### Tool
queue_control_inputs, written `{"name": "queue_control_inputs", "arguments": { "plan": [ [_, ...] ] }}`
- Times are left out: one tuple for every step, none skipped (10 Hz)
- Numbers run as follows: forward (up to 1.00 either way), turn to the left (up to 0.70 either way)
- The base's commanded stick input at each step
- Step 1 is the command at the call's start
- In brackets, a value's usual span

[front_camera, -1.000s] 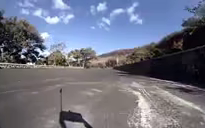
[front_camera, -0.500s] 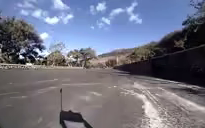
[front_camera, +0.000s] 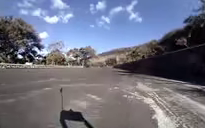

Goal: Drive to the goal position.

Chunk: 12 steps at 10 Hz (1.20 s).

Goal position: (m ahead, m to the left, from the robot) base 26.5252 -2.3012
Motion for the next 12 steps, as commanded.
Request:
{"name": "queue_control_inputs", "arguments": {
  "plan": [
    [0.70, 0.00],
    [0.70, 0.00],
    [0.70, 0.00],
    [0.70, 0.00],
    [0.70, 0.00],
    [0.70, 0.00],
    [0.70, 0.00],
    [0.70, 0.00],
    [0.70, 0.00],
    [0.70, 0.00],
    [0.70, 0.00],
    [0.70, 0.00]
  ]
}}
